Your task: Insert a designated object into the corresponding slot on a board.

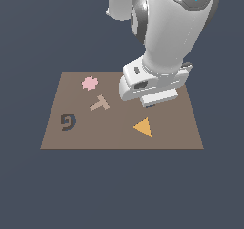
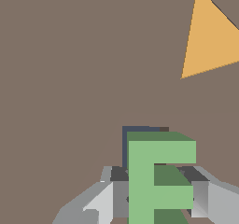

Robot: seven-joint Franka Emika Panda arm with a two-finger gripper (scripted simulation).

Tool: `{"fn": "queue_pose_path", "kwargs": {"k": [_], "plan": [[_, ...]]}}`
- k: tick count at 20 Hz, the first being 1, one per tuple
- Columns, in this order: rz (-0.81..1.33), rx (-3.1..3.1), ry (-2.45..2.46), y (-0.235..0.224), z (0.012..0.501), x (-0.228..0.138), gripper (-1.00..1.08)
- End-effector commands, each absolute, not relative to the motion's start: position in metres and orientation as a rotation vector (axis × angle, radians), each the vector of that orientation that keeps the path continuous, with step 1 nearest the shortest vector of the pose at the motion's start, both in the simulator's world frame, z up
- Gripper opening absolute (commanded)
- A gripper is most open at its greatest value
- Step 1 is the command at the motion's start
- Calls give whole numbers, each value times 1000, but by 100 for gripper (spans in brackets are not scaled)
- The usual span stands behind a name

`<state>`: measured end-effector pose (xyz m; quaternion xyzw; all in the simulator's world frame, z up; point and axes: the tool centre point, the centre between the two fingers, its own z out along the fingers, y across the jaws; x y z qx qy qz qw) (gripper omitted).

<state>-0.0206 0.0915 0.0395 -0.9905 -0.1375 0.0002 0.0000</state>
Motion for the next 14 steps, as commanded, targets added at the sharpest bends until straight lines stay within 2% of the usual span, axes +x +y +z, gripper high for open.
{"fn": "queue_pose_path", "kwargs": {"k": [1,6,7,14], "plan": [[1,-3112,-429,91,38,-20,-100],[1,-3113,-422,94,30,-21,-100],[1,-3113,-422,94,30,-21,100],[1,-3113,-422,94,30,-21,100]]}}
